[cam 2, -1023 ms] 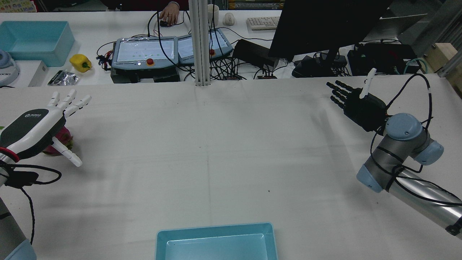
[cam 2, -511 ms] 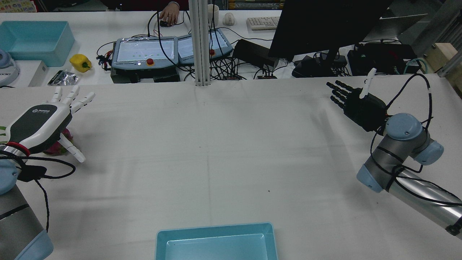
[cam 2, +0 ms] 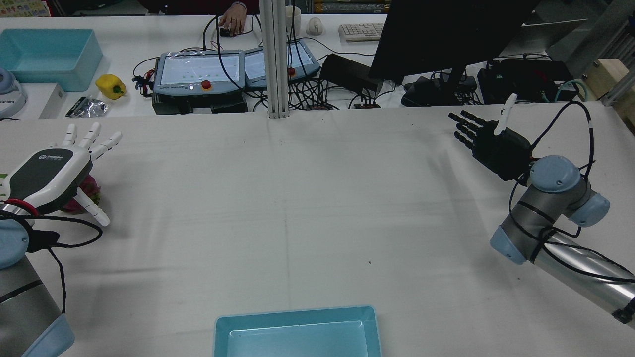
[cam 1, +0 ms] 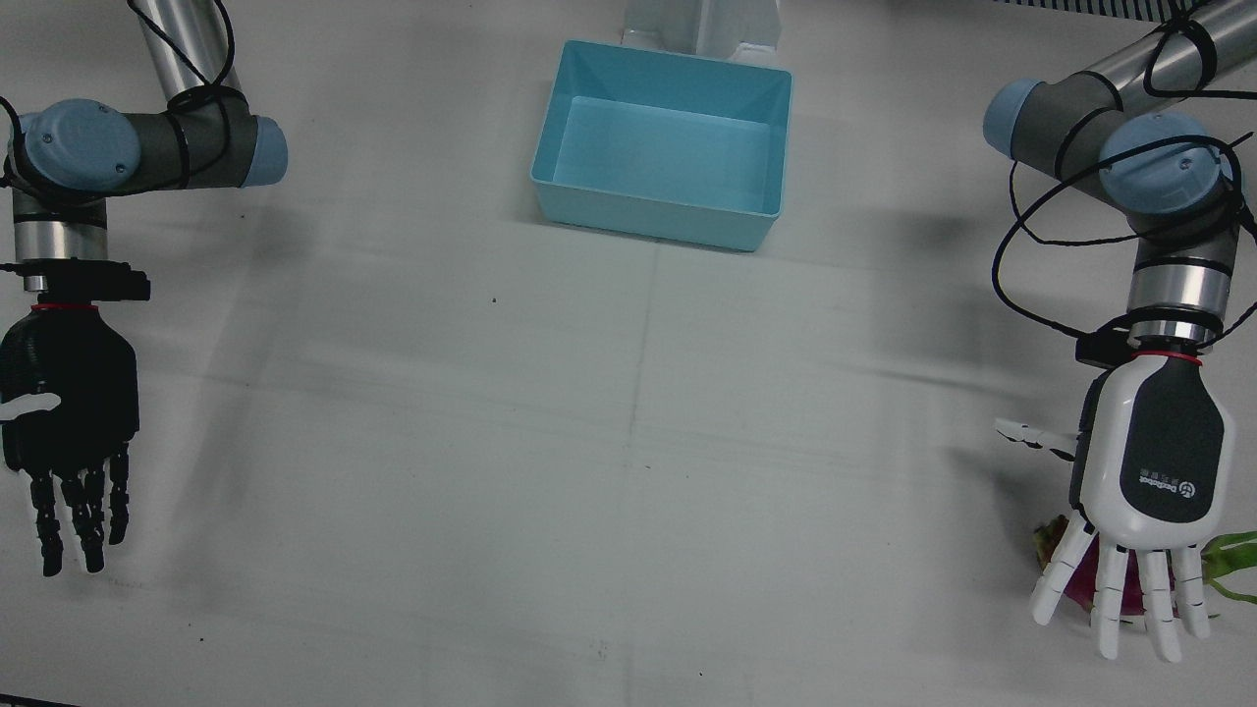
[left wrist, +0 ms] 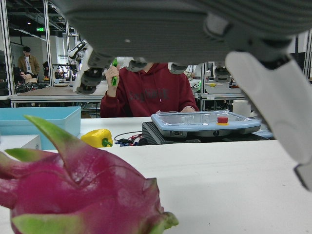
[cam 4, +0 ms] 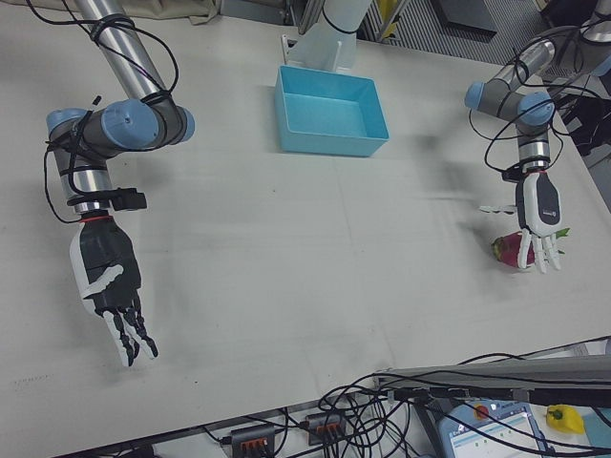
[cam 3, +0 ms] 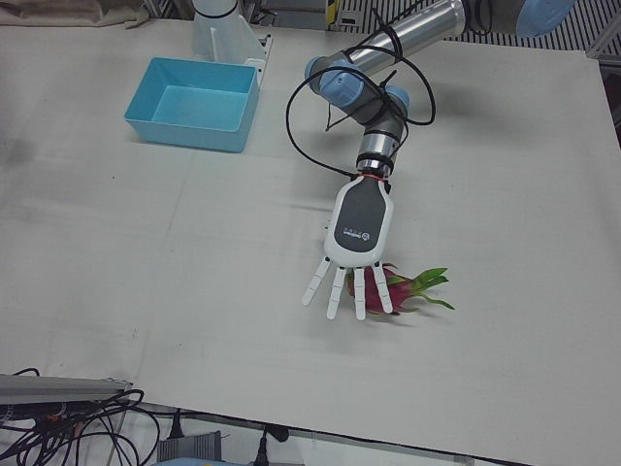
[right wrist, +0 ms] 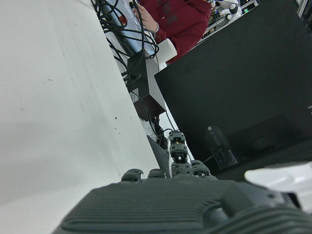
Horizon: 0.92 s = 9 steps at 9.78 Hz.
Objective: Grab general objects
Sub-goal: 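Position the left hand's fingers around the dragon fruit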
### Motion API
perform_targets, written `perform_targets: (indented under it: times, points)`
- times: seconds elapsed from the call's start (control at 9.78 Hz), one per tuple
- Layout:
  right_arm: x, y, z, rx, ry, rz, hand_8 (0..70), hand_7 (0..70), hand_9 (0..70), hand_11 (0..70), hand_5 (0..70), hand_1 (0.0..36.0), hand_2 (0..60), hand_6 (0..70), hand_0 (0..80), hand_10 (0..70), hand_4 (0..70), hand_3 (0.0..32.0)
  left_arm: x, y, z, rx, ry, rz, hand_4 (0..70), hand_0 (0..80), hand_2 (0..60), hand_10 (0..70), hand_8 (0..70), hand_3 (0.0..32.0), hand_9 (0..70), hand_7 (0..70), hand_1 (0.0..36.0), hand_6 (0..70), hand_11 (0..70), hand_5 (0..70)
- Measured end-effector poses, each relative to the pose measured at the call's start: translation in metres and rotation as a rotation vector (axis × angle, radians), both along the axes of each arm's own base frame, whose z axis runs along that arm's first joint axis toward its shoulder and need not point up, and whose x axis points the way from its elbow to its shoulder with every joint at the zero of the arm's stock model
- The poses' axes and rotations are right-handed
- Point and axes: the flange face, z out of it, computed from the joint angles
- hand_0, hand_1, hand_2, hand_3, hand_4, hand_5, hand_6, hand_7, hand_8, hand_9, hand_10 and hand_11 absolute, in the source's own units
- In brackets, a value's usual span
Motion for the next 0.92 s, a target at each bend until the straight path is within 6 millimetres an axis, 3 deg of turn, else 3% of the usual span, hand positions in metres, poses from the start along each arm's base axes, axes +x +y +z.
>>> perform_targets:
  times: [0.1,0.2,0.51,0.92]
  points:
    - [0.000,0.000,0.000,0.000,0.000,0.000,0.0,0.0,0.0,0.0,0.0,0.0,0.0,0.0,0.0,0.0,0.0,0.0,0.001,0.000,0.003,-0.004,-0.004,0.000,0.0,46.5,0.0,0.0,0.0,32.0,0.0,0.0,2.7,0.0,0.0,0.0]
    - [0.000,0.000,0.000,0.000,0.000,0.000,0.0,0.0,0.0,0.0,0.0,0.0,0.0,0.0,0.0,0.0,0.0,0.0,0.001,-0.001,0.007,-0.006,-0.006,0.000,0.0,46.4,0.0,0.0,0.0,32.0,0.0,0.0,3.5,0.0,0.0,0.0]
    - [0.000,0.000,0.000,0.000,0.000,0.000,0.0,0.0,0.0,0.0,0.0,0.0,0.0,0.0,0.0,0.0,0.0,0.0,0.006,-0.006,0.022,-0.007,-0.006,-0.001,0.0,46.5,0.0,0.0,0.0,29.2,0.0,0.0,2.8,0.0,0.0,0.0]
    - [0.000,0.000,0.000,0.000,0.000,0.000,0.0,0.0,0.0,0.0,0.0,0.0,0.0,0.0,0.0,0.0,0.0,0.0,0.008,-0.014,0.037,0.000,0.002,-0.007,0.0,46.8,0.0,0.0,0.0,27.6,0.0,0.0,5.3,0.0,0.0,0.0]
